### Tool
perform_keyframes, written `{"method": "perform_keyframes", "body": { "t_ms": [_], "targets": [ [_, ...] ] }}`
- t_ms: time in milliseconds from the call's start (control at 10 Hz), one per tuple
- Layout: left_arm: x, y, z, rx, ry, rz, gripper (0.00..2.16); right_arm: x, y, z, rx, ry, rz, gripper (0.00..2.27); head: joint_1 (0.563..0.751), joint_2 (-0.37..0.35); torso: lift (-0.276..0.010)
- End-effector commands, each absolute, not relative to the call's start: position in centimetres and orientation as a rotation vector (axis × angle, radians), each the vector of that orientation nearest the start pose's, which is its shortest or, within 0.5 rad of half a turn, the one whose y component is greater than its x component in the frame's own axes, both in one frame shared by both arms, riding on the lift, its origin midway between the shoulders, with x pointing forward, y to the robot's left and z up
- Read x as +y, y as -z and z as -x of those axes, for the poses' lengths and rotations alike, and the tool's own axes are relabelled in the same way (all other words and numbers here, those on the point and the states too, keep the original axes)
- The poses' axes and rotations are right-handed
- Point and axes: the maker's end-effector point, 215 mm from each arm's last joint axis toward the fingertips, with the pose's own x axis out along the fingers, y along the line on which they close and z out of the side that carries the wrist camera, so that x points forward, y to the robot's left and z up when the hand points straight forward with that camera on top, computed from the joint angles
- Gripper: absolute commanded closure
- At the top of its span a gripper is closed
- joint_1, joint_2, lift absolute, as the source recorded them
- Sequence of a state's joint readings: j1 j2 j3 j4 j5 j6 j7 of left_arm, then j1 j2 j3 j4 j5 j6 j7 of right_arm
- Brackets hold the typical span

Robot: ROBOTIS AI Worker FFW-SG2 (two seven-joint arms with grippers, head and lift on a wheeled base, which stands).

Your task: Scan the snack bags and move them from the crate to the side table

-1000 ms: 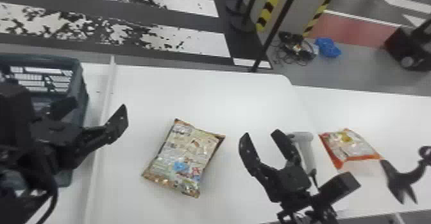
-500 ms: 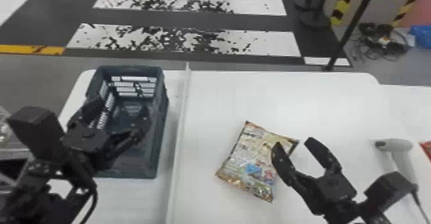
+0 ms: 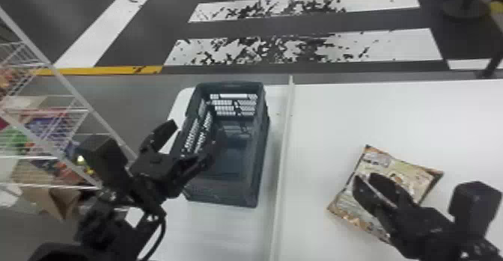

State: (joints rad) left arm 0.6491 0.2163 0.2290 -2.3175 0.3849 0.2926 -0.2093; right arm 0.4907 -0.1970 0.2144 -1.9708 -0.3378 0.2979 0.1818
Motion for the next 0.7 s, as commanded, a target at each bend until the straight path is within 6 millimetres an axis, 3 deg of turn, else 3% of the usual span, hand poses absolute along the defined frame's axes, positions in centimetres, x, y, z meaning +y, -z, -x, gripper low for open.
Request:
{"method": "perform_keyframes", "body": {
  "t_ms": [0,300,600],
  "targets": [
    [27.5,31.1,-40.4,0.164,0.208,0.097,0.04,-6.6,46.6,-38.7,0.461,-0.486,-0.237,2.24,0.695,0.269,-0.087],
    [27.1,31.1,-40.3,0.16,0.22,0.109,0.04,-4.9,49.0,-37.9,0.5,-0.487,-0.226,2.24,0.695,0.306,-0.087],
    [27.0,31.0,-40.3,0.159,0.23,0.113,0.04,-8.0,52.2,-37.9,0.553,-0.447,-0.191,2.24,0.695,0.302,-0.087]
  ]
}}
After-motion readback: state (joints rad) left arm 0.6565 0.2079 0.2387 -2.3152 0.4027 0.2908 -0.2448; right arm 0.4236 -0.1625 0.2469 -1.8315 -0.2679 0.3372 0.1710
